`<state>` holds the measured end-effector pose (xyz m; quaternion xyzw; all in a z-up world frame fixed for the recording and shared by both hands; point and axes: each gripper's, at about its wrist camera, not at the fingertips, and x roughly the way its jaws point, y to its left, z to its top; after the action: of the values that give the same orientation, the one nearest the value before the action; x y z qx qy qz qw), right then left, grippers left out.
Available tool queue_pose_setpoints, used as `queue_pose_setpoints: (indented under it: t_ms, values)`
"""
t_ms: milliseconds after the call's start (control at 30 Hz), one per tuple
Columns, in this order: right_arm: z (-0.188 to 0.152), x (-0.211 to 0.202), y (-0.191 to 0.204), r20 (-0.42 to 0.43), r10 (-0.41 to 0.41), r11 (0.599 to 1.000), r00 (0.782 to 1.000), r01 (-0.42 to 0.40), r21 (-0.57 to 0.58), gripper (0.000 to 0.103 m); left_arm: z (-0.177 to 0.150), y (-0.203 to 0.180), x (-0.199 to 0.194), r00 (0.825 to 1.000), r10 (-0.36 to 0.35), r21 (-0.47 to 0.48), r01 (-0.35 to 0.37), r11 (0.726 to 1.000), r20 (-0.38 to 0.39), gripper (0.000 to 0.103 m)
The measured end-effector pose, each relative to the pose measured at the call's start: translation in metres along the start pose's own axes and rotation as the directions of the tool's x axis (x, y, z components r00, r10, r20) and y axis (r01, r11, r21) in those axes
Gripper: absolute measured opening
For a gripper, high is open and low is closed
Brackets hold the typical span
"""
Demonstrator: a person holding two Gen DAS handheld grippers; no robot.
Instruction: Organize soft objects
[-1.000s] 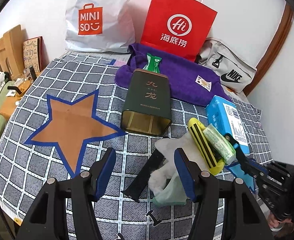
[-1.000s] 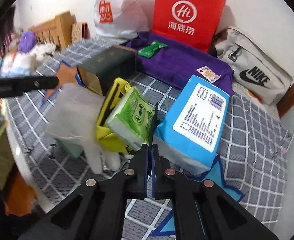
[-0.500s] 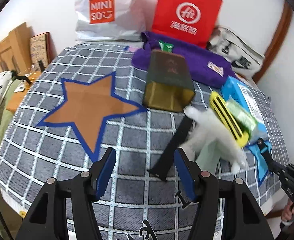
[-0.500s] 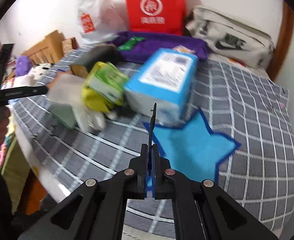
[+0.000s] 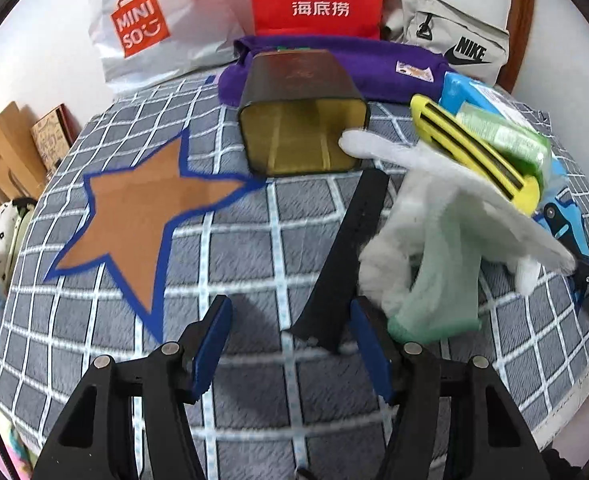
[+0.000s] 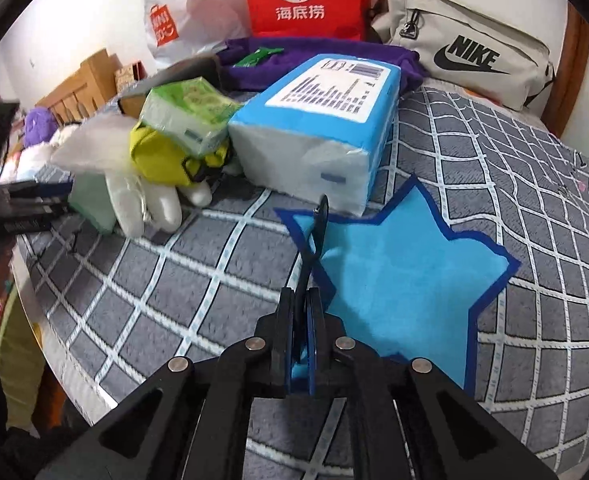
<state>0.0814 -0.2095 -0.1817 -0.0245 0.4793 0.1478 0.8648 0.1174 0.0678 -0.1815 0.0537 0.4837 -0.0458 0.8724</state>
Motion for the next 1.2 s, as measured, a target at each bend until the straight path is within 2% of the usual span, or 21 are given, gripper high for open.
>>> queue_pose_setpoints:
  t_ms: [67, 133, 167, 200, 300, 400, 533, 633, 667, 700, 767, 867, 933, 1000, 1133, 1200]
  values:
    - [0.003, 0.002, 0.0, 0.009, 0.0, 1.0, 1.0, 0.0, 0.005, 0.006, 0.006, -0.001, 0.004, 1.0, 0.002, 0.008, -0.002, 1.0, 0.009, 0.056]
    - [0.005, 0.004, 0.0, 0.022, -0.005, 1.0, 1.0, 0.005, 0.001, 0.005, 0.01, -0.003, 0.006, 1.0, -0.022, 0.027, 0.021, 0.999, 0.016, 0.044]
    - [0.005, 0.005, 0.0, 0.025, -0.005, 1.0, 1.0, 0.005, 0.001, 0.005, 0.012, -0.004, 0.007, 0.999, -0.036, 0.043, 0.035, 0.998, 0.02, 0.031]
    - [0.006, 0.006, 0.0, 0.027, -0.002, 1.0, 1.0, 0.002, 0.004, 0.005, 0.013, -0.007, 0.007, 0.998, -0.054, 0.058, 0.053, 0.997, 0.021, 0.026]
    - [0.006, 0.006, -0.001, 0.026, 0.002, 1.0, 1.0, -0.002, 0.004, 0.004, 0.01, -0.01, 0.006, 0.998, -0.05, 0.096, 0.047, 0.994, 0.025, 0.024]
    - [0.006, 0.006, -0.001, 0.024, 0.001, 1.0, 1.0, -0.001, -0.002, 0.004, 0.002, -0.001, -0.001, 0.997, -0.075, 0.074, 0.074, 0.995, 0.018, 0.023]
    - [0.004, 0.005, -0.001, 0.019, 0.002, 1.0, 1.0, -0.002, -0.006, 0.004, -0.011, 0.014, -0.009, 0.998, -0.067, 0.046, 0.067, 0.997, -0.002, 0.022]
    - [0.005, 0.005, -0.001, 0.016, 0.006, 1.0, 1.0, -0.006, -0.006, 0.004, -0.006, 0.017, -0.006, 0.996, -0.085, 0.036, 0.085, 0.996, -0.002, 0.023]
    - [0.005, 0.005, -0.001, 0.015, 0.008, 1.0, 1.0, -0.008, -0.006, 0.004, -0.003, 0.017, -0.004, 0.996, -0.092, 0.034, 0.092, 0.995, -0.002, 0.028]
    - [0.006, 0.005, -0.002, 0.015, 0.013, 1.0, 1.0, -0.013, -0.003, 0.004, 0.001, 0.015, -0.001, 0.995, -0.104, 0.035, 0.104, 0.994, -0.002, 0.041]
    - [0.007, 0.006, -0.004, 0.015, 0.026, 1.0, 1.0, -0.026, 0.01, 0.004, 0.008, 0.011, 0.005, 0.994, -0.105, 0.041, 0.105, 0.994, -0.001, 0.054]
    - [0.008, 0.007, -0.007, 0.019, 0.039, 0.999, 0.999, -0.039, 0.029, 0.004, 0.018, 0.004, 0.015, 0.998, -0.066, 0.065, 0.066, 0.996, 0.005, 0.053]
    - [0.009, 0.008, -0.006, 0.023, 0.033, 0.999, 0.999, -0.033, 0.026, 0.004, 0.022, 0.007, 0.018, 0.997, -0.083, 0.048, 0.083, 0.995, 0.004, 0.043]
    - [0.011, 0.01, -0.005, 0.029, 0.024, 0.999, 0.999, -0.025, 0.03, 0.004, 0.024, 0.007, 0.018, 0.996, -0.087, 0.048, 0.086, 0.995, 0.002, 0.02]
    - [0.011, 0.011, -0.003, 0.038, 0.016, 1.0, 0.999, -0.017, 0.017, 0.003, 0.023, 0.003, 0.016, 0.998, -0.069, 0.062, 0.069, 0.996, 0.002, 0.02]
    - [0.011, 0.009, -0.004, 0.031, 0.018, 1.0, 0.999, -0.018, 0.015, 0.003, 0.021, 0.003, 0.011, 0.997, -0.076, 0.039, 0.076, 0.996, 0.0, 0.02]
